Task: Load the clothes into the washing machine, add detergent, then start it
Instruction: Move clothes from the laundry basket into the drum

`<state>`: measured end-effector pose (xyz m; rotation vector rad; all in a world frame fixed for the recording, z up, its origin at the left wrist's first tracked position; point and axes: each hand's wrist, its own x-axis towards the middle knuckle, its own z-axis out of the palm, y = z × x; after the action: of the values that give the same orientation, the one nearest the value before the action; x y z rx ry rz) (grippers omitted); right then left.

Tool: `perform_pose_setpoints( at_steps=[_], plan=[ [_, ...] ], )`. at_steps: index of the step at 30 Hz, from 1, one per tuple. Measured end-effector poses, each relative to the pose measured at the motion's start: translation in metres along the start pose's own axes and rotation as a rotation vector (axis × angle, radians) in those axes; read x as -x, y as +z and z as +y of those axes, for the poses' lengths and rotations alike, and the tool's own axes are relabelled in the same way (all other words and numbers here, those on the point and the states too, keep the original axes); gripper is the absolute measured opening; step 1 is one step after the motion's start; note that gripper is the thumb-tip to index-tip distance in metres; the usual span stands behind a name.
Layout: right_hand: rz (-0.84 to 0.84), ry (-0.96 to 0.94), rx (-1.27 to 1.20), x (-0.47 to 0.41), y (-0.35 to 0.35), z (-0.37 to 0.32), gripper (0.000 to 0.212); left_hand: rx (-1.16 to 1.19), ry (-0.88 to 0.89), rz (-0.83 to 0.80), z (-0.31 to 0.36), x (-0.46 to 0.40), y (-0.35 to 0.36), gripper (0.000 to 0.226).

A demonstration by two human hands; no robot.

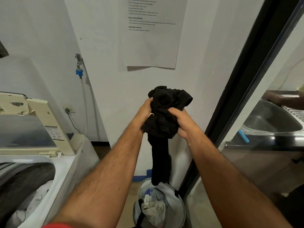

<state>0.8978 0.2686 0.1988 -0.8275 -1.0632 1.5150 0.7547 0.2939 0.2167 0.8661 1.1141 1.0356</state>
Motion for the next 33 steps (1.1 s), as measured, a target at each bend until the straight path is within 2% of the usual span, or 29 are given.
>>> perform_pose_setpoints(
  at_steps=[2, 6, 8, 10, 12, 13, 15, 17, 19, 21, 23, 26, 29, 31, 33],
  plan=[
    [0.066, -0.019, -0.029, -0.004, 0.007, 0.003, 0.022, -0.062, 0.032, 0.011, -0.002, 0.002, -0.006, 0.042],
    [0.152, -0.039, -0.106, -0.011, 0.013, 0.006, 0.015, 0.096, -0.068, -0.002, -0.026, 0.001, -0.027, 0.055],
    [0.198, -0.059, -0.104, -0.014, 0.011, 0.005, 0.018, 0.069, -0.156, 0.167, -0.052, 0.000, -0.039, 0.060],
    [0.229, -0.071, -0.113, -0.015, 0.010, 0.003, 0.017, -0.008, -0.339, 0.285, -0.078, 0.005, -0.054, 0.070],
    [0.230, -0.079, -0.141, -0.016, 0.012, 0.001, 0.011, -0.002, -0.597, 0.206, -0.098, 0.013, -0.063, 0.094],
    [0.221, -0.079, -0.158, -0.016, 0.013, 0.000, 0.009, 0.077, -0.690, 0.136, -0.104, 0.017, -0.063, 0.104],
    [0.191, -0.074, -0.210, -0.015, 0.018, 0.000, 0.008, 0.318, -0.764, 0.013, -0.108, 0.017, -0.058, 0.111],
    [0.159, -0.056, -0.259, -0.014, 0.022, 0.002, 0.016, 0.538, -0.698, -0.044, -0.105, 0.010, -0.050, 0.102],
    [0.125, -0.029, -0.281, -0.012, 0.024, 0.002, 0.020, 0.682, -0.550, -0.059, -0.092, 0.006, -0.040, 0.078],
    [0.095, 0.030, -0.268, -0.009, 0.022, -0.002, 0.016, 0.637, -0.373, -0.067, -0.075, 0.005, -0.034, 0.044],
    [0.070, 0.082, -0.150, -0.006, 0.016, -0.008, 0.012, 0.505, -0.240, -0.114, -0.060, 0.008, -0.033, 0.031],
    [0.057, 0.031, 0.110, -0.002, 0.012, -0.013, 0.012, 0.426, -0.214, -0.083, -0.045, 0.007, -0.027, 0.047],
    [0.022, 0.019, 0.095, -0.003, 0.008, -0.016, 0.023, 0.317, -0.180, -0.058, -0.038, 0.009, -0.014, 0.065],
    [-0.049, 0.118, 0.026, -0.002, 0.007, -0.021, 0.023, 0.249, -0.129, -0.032, -0.035, 0.010, -0.010, 0.065],
    [-0.067, 0.139, 0.026, -0.004, 0.004, -0.025, 0.015, 0.249, -0.015, -0.080, -0.028, 0.012, -0.007, 0.053]
  ],
)
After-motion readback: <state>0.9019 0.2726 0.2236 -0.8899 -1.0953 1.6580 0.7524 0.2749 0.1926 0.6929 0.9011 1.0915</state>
